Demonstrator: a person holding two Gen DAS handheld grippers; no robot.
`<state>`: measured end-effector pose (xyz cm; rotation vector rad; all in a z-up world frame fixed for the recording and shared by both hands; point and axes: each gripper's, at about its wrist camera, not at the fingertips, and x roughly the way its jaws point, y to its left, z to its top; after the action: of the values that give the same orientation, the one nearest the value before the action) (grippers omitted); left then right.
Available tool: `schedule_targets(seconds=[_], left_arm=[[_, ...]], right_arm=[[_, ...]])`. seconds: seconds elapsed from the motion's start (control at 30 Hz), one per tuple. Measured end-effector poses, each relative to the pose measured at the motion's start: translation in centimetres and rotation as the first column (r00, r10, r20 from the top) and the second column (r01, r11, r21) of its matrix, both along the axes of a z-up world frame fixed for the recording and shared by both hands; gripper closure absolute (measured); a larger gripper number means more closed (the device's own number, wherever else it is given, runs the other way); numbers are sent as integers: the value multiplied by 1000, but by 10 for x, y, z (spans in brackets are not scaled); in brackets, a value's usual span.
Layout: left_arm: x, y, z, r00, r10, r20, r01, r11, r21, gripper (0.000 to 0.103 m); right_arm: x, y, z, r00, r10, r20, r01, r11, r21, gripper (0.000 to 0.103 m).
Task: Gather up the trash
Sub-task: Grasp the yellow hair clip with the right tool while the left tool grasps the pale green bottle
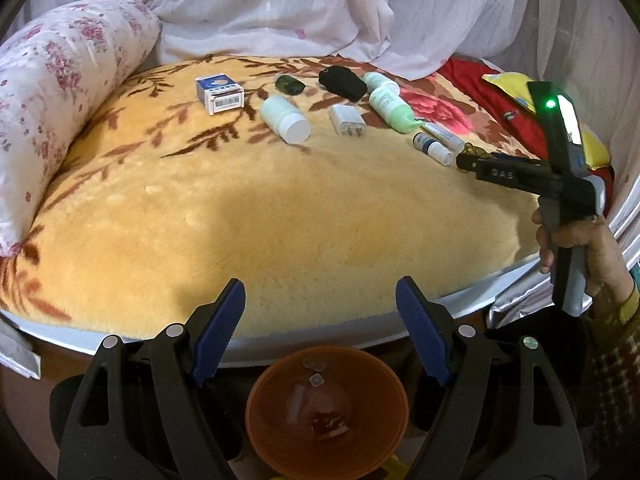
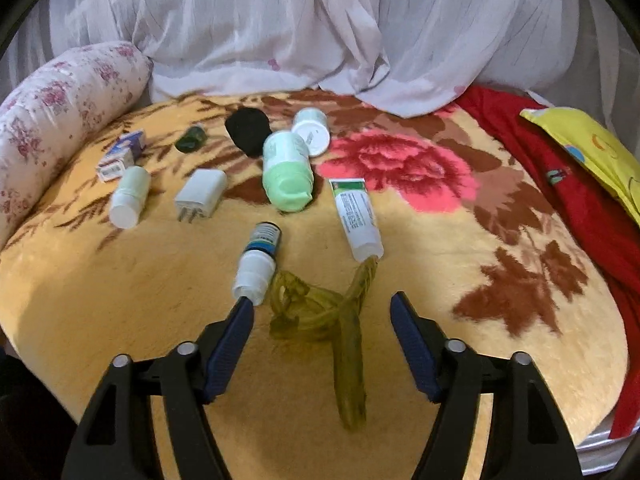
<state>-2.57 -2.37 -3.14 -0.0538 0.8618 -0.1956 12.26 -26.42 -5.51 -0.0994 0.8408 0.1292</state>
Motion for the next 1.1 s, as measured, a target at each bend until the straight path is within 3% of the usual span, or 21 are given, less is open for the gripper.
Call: schedule_targets(seconds=[0.1,0.3,0.43,0.63,0.97,1.03,1.07,1.1], left_arm=[[7,2,2,1000,13,8,-13,1000,0,27],[61,12,21,996,76,43,-74,996,-42,27],[109,9,30,991,118,61,-115,992,-46,27],[175,6,18,980,199,15,-198,979,-46,27],[232,3,-20,954,289,-75,-289,957,11,27],[239,8,-27,946,305,-109,-309,951,-15,33],[241,10,-28,947,299,-120,-305,952,-35,49],[241,11,-29,951,281,-131,-291,955,-65,56]], right_arm=[[3,-5,-2,1000,-25,-8,25,999,21,57],[-39,-2,35,986,-5,167,0,1000,31,57],[-60,5,55,971,30,237,-32,999,4,56],[-70,5,59,966,57,250,-66,997,27,56],[-69,8,48,970,75,232,-89,995,50,56],[-68,10,46,971,79,225,-93,994,51,56],[-68,11,45,972,82,220,-95,994,52,56],[-68,12,44,973,85,217,-98,994,52,56]])
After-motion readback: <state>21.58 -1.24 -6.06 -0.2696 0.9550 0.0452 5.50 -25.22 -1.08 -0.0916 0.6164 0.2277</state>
